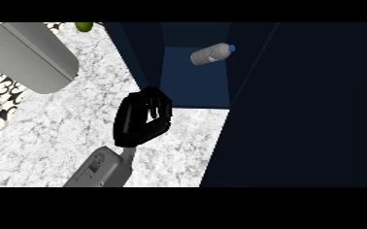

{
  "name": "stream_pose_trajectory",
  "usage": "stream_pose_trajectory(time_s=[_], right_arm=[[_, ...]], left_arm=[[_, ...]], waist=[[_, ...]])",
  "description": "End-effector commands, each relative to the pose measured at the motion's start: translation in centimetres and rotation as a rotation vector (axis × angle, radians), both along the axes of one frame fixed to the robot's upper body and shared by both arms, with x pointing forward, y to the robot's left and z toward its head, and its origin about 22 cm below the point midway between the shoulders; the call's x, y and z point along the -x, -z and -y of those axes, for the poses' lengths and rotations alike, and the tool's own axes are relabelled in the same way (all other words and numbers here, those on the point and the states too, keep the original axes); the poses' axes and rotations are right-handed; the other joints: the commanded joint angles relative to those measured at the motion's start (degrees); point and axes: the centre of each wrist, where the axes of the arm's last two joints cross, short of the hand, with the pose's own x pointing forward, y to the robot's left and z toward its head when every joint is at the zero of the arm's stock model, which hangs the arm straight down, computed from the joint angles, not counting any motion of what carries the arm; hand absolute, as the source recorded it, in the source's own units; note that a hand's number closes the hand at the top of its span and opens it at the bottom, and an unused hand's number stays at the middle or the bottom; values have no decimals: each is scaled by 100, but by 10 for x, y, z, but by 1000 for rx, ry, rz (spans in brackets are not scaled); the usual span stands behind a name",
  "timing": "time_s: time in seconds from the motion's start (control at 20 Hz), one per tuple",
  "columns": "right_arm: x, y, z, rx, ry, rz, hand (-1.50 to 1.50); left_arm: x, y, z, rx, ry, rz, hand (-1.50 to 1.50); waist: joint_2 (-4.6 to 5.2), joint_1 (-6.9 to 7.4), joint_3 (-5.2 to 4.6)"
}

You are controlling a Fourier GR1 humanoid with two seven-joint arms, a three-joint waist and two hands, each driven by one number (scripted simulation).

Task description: Pick up the bottled water, place it into the cabinet and close the cabinet

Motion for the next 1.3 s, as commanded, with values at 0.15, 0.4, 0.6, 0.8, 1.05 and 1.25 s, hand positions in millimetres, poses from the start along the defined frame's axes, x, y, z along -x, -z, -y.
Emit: stream_pose_trajectory(time_s=[0.15,0.4,0.6,0.8,1.05,1.25], right_arm=[[11,-18,-20,-33,-110,3,150],[7,-16,-63,-38,-192,-43,150],[7,-15,-90,-43,-242,-45,150],[7,-16,-126,11,-305,5,150],[-2,-26,-132,-2,-210,138,150],[-29,-29,-139,6,-109,108,150]], left_arm=[[49,-30,-57,-1,-28,26,150],[67,-3,-70,4,-85,21,150],[85,-21,-104,14,-102,32,150],[94,-17,-106,16,-133,37,150],[101,-22,-123,16,-122,14,150],[120,-18,-140,15,-129,3,150]], waist=[[34,-51,-1],[49,-96,-7],[37,-48,-7],[29,-9,-12],[27,-19,-13],[44,123,-20]])
